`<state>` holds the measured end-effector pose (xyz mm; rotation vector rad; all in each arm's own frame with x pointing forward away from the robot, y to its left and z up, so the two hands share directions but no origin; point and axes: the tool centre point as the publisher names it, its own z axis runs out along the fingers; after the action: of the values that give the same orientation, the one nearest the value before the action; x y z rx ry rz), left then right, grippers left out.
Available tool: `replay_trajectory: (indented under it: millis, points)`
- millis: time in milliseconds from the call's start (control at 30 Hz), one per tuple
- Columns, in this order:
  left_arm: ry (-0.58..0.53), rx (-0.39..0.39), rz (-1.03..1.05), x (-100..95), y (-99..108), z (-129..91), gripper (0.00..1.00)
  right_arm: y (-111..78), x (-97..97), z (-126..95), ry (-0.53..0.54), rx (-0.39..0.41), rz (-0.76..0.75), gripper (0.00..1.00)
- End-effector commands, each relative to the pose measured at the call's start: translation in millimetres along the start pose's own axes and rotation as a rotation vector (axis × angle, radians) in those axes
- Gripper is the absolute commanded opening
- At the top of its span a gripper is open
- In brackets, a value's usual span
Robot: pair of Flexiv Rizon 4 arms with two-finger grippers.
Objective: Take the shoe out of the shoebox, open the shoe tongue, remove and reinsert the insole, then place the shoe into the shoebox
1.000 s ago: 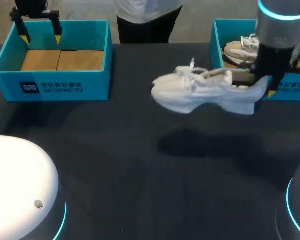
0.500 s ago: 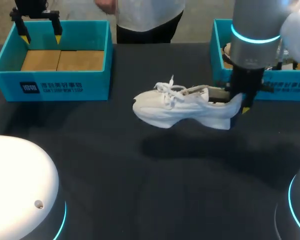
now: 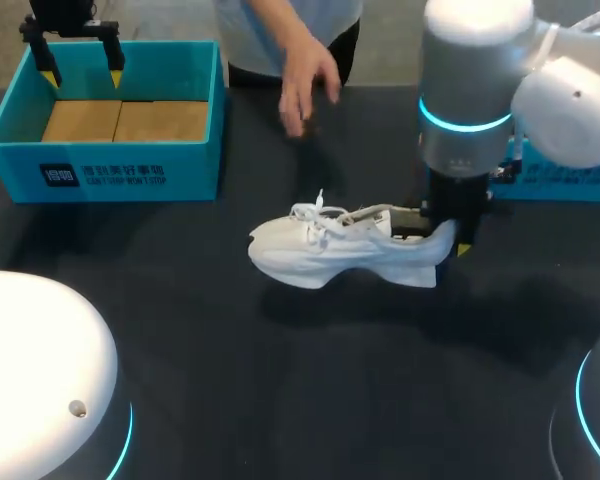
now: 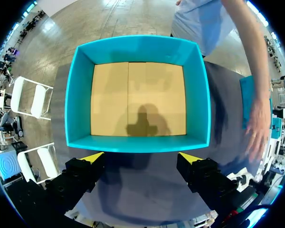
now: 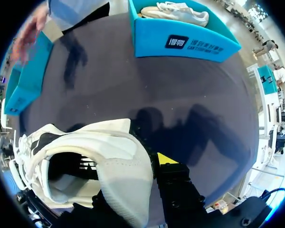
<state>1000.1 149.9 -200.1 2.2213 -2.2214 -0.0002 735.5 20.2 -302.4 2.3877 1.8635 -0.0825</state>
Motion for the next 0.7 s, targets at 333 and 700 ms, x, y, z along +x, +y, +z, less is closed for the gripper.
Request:
replay_trajectory:
  millis: [333, 700]
  points:
    - [0.0, 0.0, 0.0, 0.0, 0, 0, 1.0, -6.0, 21.1, 52, -0.02, -0.017, -0.009, 0.0]
    - [0.0, 0.0, 0.0, 0.0, 0, 0, 1.0, -2.9, 31.4, 84, -0.003, -0.019, -0.001, 0.0]
